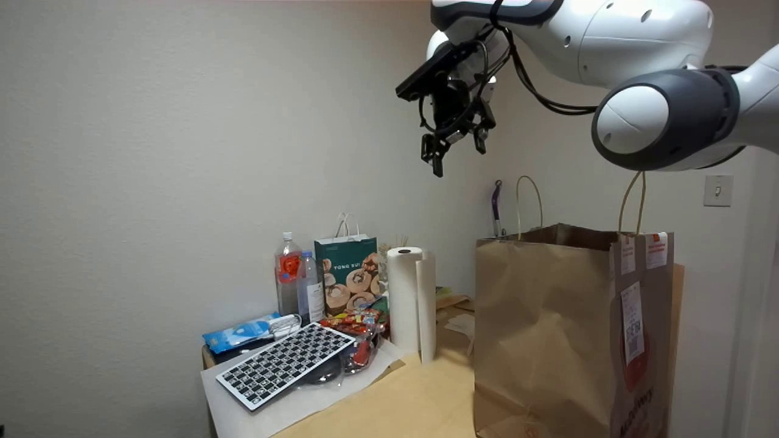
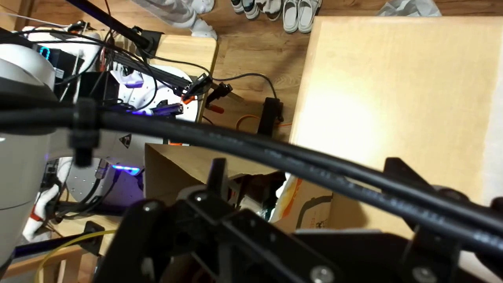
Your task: Move the paper bag
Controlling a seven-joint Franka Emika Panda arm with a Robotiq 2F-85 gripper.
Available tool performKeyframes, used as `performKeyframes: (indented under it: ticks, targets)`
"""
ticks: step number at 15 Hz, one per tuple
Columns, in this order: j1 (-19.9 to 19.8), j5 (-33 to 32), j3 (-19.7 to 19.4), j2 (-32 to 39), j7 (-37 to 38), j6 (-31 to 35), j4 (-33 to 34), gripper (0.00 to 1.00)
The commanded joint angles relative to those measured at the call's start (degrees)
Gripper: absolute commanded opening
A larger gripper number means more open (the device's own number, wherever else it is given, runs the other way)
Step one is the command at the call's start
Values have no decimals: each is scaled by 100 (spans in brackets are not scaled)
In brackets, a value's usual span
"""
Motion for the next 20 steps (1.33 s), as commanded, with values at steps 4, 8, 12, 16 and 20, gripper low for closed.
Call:
performKeyframes:
  ticks: [4, 8, 12, 16, 20]
  targets:
    - [-162, 108, 0, 26, 38, 244, 1, 100]
    - [-122, -102, -172, -52, 206, 123, 1, 100]
    - [-294, -280, -515, -241, 874, -195, 38, 100]
    - [-399, -137, -605, -303, 1445, -496, 43, 100]
    - [-326, -440, -655, -203, 747, -373, 41, 100]
